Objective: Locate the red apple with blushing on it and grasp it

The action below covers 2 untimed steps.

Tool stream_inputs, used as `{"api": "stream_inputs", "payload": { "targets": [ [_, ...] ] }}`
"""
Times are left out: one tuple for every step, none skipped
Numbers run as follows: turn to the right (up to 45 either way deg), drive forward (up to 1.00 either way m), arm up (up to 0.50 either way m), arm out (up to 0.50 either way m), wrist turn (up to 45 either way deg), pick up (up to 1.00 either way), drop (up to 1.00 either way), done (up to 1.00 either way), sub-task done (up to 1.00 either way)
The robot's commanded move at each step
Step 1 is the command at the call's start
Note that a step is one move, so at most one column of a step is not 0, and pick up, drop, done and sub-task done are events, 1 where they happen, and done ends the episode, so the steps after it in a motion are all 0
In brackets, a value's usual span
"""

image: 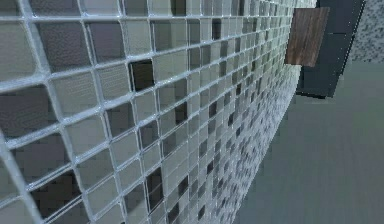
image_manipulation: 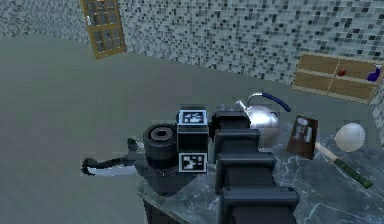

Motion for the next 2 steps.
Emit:
{"api": "stream_inputs", "payload": {
  "targets": [
    [0.0,0.00,0.00,0.00,30.0,0.00,0.00,0.00,0.00],
    [0.0,0.00,-0.14,0.00,0.0,0.00,0.00,0.00,0.00]
  ]
}}
